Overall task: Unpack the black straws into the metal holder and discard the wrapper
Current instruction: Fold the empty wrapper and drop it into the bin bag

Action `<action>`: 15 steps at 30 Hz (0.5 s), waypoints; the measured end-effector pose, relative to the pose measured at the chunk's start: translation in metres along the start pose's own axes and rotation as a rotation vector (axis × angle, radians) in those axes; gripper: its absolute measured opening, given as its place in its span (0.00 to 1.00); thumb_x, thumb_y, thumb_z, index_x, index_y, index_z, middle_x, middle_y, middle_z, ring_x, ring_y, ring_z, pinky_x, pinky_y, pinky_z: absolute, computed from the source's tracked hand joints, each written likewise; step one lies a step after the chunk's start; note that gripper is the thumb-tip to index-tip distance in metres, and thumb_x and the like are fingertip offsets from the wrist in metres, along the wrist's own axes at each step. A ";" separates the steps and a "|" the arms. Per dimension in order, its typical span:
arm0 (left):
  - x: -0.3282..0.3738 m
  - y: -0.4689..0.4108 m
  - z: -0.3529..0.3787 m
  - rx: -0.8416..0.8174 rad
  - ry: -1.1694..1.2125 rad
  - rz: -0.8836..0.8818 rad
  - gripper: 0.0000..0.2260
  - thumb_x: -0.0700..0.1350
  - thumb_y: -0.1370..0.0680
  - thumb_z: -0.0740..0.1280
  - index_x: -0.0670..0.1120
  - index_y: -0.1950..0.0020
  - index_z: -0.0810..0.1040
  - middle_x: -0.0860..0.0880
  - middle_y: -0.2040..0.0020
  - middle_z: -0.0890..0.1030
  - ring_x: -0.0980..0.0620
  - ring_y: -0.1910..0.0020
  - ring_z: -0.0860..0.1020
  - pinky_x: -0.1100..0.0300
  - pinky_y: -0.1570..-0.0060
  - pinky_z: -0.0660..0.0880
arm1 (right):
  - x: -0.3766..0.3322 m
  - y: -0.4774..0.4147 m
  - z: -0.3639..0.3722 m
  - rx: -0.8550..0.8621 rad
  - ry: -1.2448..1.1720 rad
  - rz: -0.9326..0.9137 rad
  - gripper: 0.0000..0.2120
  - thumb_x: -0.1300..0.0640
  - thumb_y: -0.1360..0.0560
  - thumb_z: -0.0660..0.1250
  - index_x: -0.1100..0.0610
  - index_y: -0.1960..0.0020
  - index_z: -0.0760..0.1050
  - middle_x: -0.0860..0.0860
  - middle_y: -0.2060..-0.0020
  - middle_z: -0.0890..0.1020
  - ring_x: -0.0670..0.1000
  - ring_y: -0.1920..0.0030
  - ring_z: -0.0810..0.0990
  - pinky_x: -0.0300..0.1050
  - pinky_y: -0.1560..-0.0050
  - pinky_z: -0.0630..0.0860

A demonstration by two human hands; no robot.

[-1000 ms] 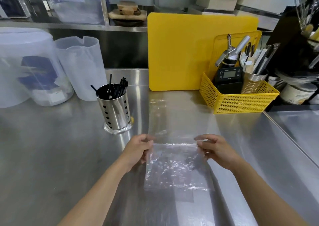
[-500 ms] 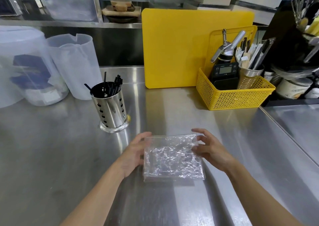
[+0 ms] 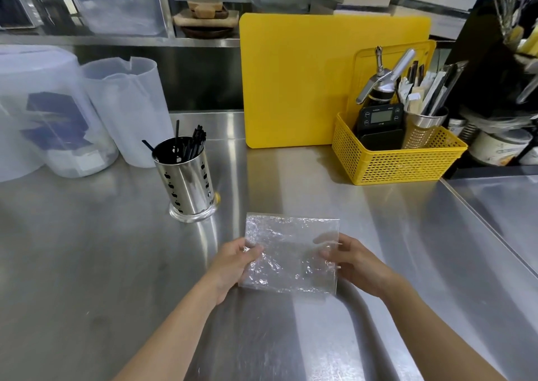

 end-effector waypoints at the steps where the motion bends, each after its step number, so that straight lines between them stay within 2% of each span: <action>1: 0.002 0.001 0.001 0.005 -0.070 0.022 0.11 0.52 0.29 0.70 0.45 0.60 0.76 0.43 0.66 0.71 0.49 0.67 0.68 0.58 0.67 0.65 | 0.003 -0.001 -0.003 0.008 0.026 0.007 0.11 0.70 0.31 0.66 0.57 0.54 0.79 0.52 0.64 0.81 0.49 0.65 0.79 0.41 0.65 0.74; 3: 0.006 0.003 0.005 -0.013 -0.156 0.052 0.08 0.49 0.24 0.66 0.45 0.59 0.74 0.50 0.71 0.71 0.54 0.73 0.67 0.63 0.73 0.64 | 0.006 -0.003 -0.009 0.040 0.068 0.020 0.12 0.69 0.32 0.67 0.55 0.53 0.80 0.54 0.64 0.78 0.51 0.66 0.75 0.43 0.63 0.68; 5: 0.008 0.004 0.005 -0.033 -0.155 0.078 0.07 0.45 0.23 0.65 0.44 0.60 0.73 0.54 0.76 0.70 0.58 0.78 0.67 0.67 0.77 0.65 | 0.006 -0.002 -0.011 0.057 0.098 0.044 0.13 0.60 0.35 0.72 0.54 0.51 0.80 0.58 0.63 0.73 0.54 0.67 0.71 0.43 0.66 0.66; 7: 0.007 0.006 0.004 -0.054 -0.097 0.082 0.07 0.41 0.23 0.64 0.44 0.61 0.72 0.54 0.77 0.67 0.56 0.78 0.68 0.66 0.76 0.67 | 0.009 -0.001 -0.013 0.049 0.069 0.063 0.21 0.55 0.39 0.76 0.56 0.47 0.79 0.61 0.60 0.71 0.58 0.63 0.69 0.45 0.64 0.67; 8: 0.005 0.008 0.004 -0.078 -0.036 0.070 0.07 0.39 0.23 0.62 0.45 0.61 0.72 0.53 0.78 0.66 0.53 0.77 0.70 0.64 0.75 0.70 | 0.010 0.000 -0.014 0.040 0.030 0.056 0.22 0.55 0.39 0.76 0.58 0.46 0.79 0.62 0.59 0.72 0.59 0.61 0.69 0.46 0.63 0.69; 10: 0.003 0.011 0.004 -0.129 0.125 0.041 0.09 0.34 0.23 0.60 0.46 0.58 0.74 0.51 0.78 0.66 0.50 0.77 0.73 0.61 0.76 0.73 | 0.008 0.002 -0.016 0.005 -0.046 0.009 0.15 0.63 0.33 0.70 0.62 0.46 0.79 0.60 0.65 0.77 0.57 0.69 0.74 0.43 0.69 0.73; 12: 0.002 0.013 0.004 -0.159 0.241 0.039 0.13 0.30 0.24 0.58 0.45 0.57 0.78 0.47 0.74 0.72 0.50 0.79 0.74 0.60 0.78 0.74 | 0.005 0.006 -0.014 -0.045 -0.102 -0.023 0.12 0.71 0.31 0.62 0.65 0.52 0.80 0.57 0.73 0.78 0.55 0.78 0.74 0.43 0.76 0.74; 14: 0.002 0.016 0.005 -0.176 0.289 0.043 0.15 0.27 0.27 0.59 0.43 0.61 0.81 0.40 0.63 0.78 0.49 0.77 0.74 0.59 0.78 0.75 | 0.003 0.010 -0.012 -0.060 -0.117 -0.030 0.12 0.73 0.35 0.61 0.65 0.60 0.81 0.59 0.75 0.78 0.56 0.79 0.74 0.44 0.77 0.74; 15: 0.002 0.018 0.005 -0.189 0.304 0.047 0.14 0.28 0.29 0.60 0.42 0.63 0.82 0.38 0.59 0.78 0.48 0.75 0.75 0.58 0.76 0.76 | 0.001 0.012 -0.010 -0.072 -0.128 -0.028 0.11 0.71 0.37 0.60 0.65 0.62 0.81 0.60 0.74 0.78 0.57 0.78 0.74 0.44 0.76 0.74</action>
Point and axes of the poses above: each hand's wrist, its own y-axis away from the middle knuckle, its own z-axis out of the palm, x = y × z, the point moved 4 cm from there along -y, towards the middle knuckle
